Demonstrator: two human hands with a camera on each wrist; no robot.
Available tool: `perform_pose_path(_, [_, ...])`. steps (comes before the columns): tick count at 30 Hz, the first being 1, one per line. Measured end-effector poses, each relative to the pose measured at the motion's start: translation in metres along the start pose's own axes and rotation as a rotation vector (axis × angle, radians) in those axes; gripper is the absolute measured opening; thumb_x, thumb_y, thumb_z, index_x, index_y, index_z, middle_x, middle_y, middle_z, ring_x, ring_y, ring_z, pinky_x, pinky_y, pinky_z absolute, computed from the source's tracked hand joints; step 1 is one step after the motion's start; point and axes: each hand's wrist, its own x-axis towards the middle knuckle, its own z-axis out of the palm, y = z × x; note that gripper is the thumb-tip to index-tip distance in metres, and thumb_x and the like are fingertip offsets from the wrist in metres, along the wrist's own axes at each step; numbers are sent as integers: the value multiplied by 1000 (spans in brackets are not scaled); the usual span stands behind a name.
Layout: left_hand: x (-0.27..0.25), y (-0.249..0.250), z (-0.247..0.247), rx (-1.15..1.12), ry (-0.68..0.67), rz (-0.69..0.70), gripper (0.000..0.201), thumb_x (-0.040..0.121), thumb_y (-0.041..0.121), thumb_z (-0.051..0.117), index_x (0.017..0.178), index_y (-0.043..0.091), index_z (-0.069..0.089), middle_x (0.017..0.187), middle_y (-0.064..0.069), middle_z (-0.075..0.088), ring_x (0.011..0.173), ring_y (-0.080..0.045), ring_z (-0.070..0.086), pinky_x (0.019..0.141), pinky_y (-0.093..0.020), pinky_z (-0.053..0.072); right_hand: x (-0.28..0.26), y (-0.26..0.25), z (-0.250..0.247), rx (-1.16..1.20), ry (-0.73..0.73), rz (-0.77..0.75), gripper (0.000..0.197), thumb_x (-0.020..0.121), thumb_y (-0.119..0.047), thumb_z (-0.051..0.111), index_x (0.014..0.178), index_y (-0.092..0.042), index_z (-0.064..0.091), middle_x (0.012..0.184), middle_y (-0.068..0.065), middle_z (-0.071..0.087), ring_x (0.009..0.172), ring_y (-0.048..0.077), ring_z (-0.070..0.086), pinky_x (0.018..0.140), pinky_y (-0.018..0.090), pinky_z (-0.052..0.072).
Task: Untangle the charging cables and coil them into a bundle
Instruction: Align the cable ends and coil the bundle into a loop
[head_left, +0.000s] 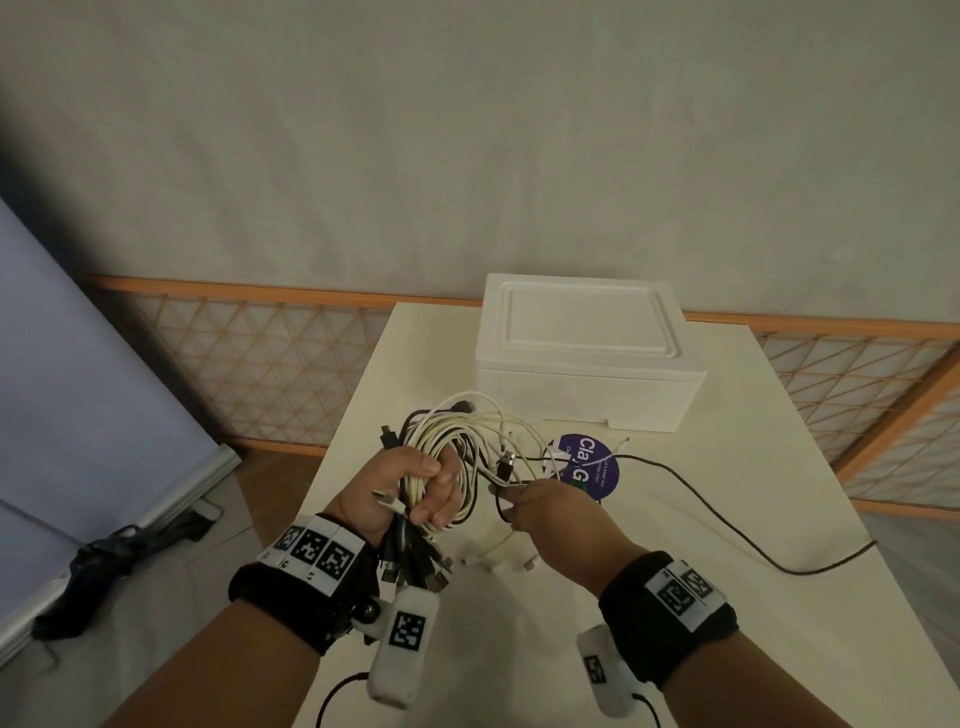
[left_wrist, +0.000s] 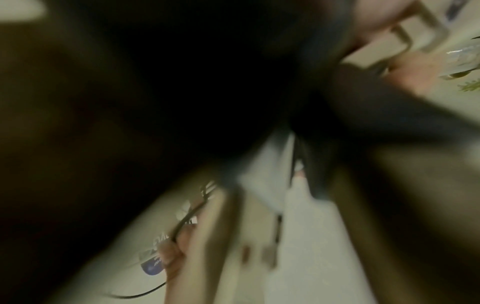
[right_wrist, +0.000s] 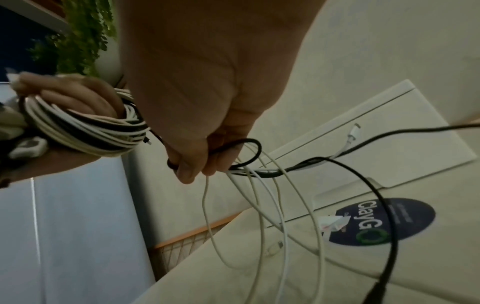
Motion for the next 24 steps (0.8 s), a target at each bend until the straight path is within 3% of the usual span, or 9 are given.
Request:
perform_pose_path(2, [4,1,4,34,60,-20,6,72,19,66,71,13,67,50,2,60,57,-15,61,59,-23,49,3,-9,-8,281,28,198,26,83,-6,63,108,-12,69,107,-6,69,81,20,69,69,23,53])
perform_pose_path(4, [6,0,8,25,38,-44,7,68,21,68,67,14,66,47,2,58,54,-15,59,55,-23,48,9,-18,-13,612,46,477,34,96,-25,52,129,-22,53,82,-13,68,63,12,65,58,18,50])
perform_pose_path(7, [10,-7,15,35,-76,-55,12,76,27,60,72,16,62,47,5,56,56,-13,57,55,-22,43,19,-21,-17,834,252,626,26,98,-25,48,123,-23,57,60,-9,55,43,4,47,50,17,42])
perform_pose_path(11, [10,-8,16,61,-108,-93,14,71,30,64,69,16,61,44,3,54,53,-14,56,53,-22,43,15,-14,-23,1069,388,570,28,94,1,49,100,-21,66,98,0,61,81,7,59,65,22,54])
perform_pose_path(14, [7,-9,10,73,-106,-106,14,72,29,65,70,16,61,45,3,55,54,-14,56,54,-21,45,4,1,-26,627,277,310,26,91,2,52,97,-14,72,116,0,58,100,11,58,81,25,52])
perform_pose_path(16, [5,-8,7,58,-98,-102,12,74,28,63,72,16,61,46,4,56,55,-14,57,56,-20,45,-1,11,-30,154,11,121,33,87,1,50,102,-19,72,139,3,48,114,17,52,92,33,48])
perform_pose_path(20, [6,2,3,64,26,-68,10,72,18,61,65,13,65,46,1,57,52,-15,59,53,-22,48,-15,15,-41,-17,-536,233,42,92,-6,42,124,-23,61,136,-4,52,126,16,46,106,29,35])
perform_pose_path(22, [5,1,1,73,54,-88,9,69,19,63,62,13,65,43,-1,55,50,-15,58,52,-22,48,-19,16,-43,58,-555,328,36,87,-10,48,116,-21,66,129,-7,58,121,13,49,106,28,36])
perform_pose_path(24, [6,-5,0,62,-38,-102,14,70,26,66,67,12,61,43,-1,53,51,-16,55,53,-22,45,-17,11,-48,197,-372,365,27,79,-16,51,97,-18,73,107,-6,68,100,10,61,94,30,48])
